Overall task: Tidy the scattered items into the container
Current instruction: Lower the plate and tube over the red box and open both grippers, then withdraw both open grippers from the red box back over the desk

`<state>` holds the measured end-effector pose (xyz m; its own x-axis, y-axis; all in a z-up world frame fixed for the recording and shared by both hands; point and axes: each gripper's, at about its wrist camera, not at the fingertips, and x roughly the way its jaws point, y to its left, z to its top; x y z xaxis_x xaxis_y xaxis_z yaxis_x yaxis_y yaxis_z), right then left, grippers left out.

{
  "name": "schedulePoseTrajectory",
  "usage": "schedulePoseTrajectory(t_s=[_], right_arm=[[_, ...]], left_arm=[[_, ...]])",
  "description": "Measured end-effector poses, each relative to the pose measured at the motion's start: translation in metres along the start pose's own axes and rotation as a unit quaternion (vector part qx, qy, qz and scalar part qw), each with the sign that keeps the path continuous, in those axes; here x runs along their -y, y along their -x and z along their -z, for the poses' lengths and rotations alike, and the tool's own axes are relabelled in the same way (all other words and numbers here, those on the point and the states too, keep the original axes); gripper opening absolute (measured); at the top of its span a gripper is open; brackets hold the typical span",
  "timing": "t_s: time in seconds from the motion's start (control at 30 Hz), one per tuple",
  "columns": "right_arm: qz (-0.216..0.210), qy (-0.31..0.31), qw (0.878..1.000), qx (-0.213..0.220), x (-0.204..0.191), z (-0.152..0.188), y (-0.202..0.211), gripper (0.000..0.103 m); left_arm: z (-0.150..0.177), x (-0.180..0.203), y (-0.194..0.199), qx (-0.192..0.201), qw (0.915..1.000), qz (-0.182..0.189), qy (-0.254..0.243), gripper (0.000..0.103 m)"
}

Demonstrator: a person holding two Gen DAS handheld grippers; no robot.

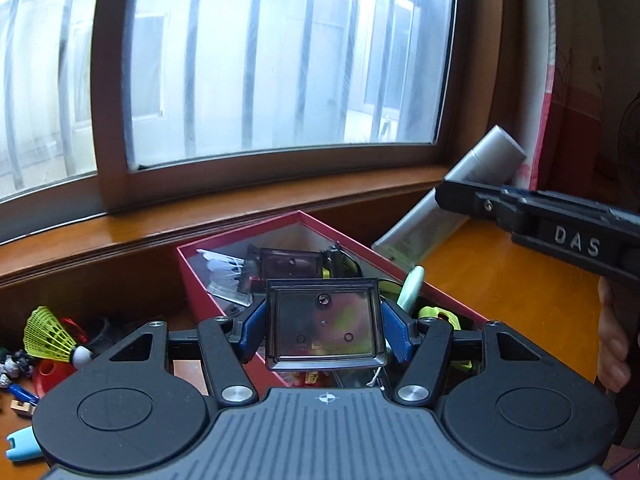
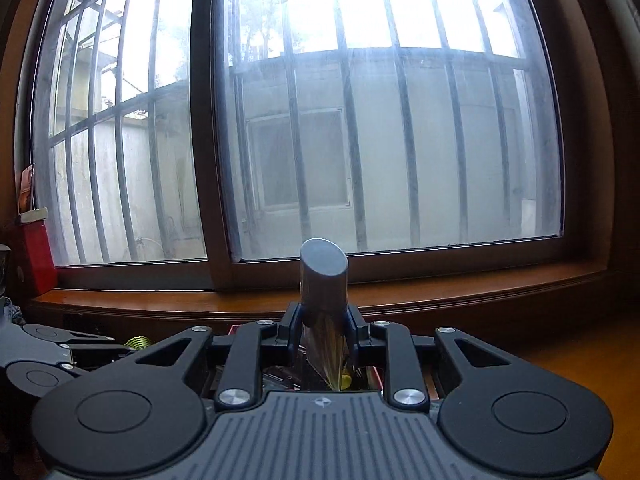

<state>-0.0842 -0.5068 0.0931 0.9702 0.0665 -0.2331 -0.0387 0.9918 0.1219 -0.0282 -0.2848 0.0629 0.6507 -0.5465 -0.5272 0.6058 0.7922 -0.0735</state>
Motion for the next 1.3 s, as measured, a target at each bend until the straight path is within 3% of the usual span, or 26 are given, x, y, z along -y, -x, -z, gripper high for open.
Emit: schedulePoseTrajectory(t_s=[0.3, 0.7, 0.8, 0.87, 0.93, 1.1, 1.3], right_arm=[[-0.029, 0.022, 0.999, -0.005, 0.007, -0.01, -0.061, 0.025], [-0.055, 0.079, 0.993, -0.066, -0.008, -0.005, -0.163, 0.025], [-0.05, 0.08, 0.992, -0.084, -0.009, -0.003, -0.174, 0.026], [-0.046, 0.08, 0.991, -0.095, -0.009, -0.002, -0.181, 0.033], [-0.044, 0.088, 0.991, -0.088, -0.012, -0.002, -0.175, 0.05], [-0.04, 0.116, 0.989, -0.081, -0.019, -0.003, -0.152, 0.052], [-0.034, 0.122, 0.989, -0.079, -0.026, -0.003, -0.112, 0.066]], left_arm=[[0.003, 0.0, -0.018, -0.019, 0.9997, -0.012, 0.005, 0.061], [0.006, 0.001, -0.034, -0.037, 0.999, -0.021, -0.013, 0.061], [0.006, 0.001, -0.033, -0.035, 0.999, -0.02, -0.019, 0.066], [0.006, 0.001, -0.032, -0.032, 0.999, -0.019, -0.022, 0.072], [0.006, 0.001, -0.03, -0.029, 0.9992, -0.017, -0.022, 0.074], [0.007, 0.002, -0.025, -0.025, 0.9992, -0.018, -0.024, 0.078], [0.009, -0.002, -0.013, -0.018, 0.9996, -0.02, -0.006, 0.086]])
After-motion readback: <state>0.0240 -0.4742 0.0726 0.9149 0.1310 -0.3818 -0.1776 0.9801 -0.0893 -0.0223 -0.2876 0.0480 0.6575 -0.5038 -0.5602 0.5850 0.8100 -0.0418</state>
